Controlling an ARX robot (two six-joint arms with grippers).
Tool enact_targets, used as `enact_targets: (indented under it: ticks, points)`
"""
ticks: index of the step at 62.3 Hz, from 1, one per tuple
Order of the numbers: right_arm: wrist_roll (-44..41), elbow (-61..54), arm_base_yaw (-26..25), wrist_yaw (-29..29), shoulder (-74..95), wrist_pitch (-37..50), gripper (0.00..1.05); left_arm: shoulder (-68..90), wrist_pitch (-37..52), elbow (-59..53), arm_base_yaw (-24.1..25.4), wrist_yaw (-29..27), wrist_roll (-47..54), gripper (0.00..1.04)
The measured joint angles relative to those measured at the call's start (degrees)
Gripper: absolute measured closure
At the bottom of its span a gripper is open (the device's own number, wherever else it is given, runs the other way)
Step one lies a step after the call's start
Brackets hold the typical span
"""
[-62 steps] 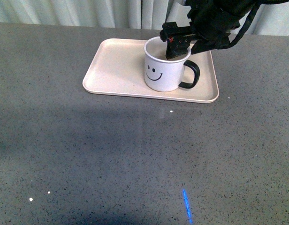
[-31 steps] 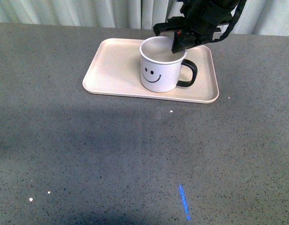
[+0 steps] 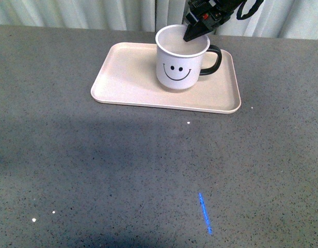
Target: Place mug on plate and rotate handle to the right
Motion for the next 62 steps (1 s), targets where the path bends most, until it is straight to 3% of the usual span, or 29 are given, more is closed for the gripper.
enact_targets:
  ticks: [50,62]
  points:
    - [-7.7,4.2,0.1,-0.3,4.1,-4.3,1.03,0.0,0.0,0.0,0.0,0.0,0.0,0.09]
    - [-8.8,6.3,0.0,-0.3,5.1,-5.5,0.75,0.0,0.0,0.0,0.0,0.0,0.0,0.09]
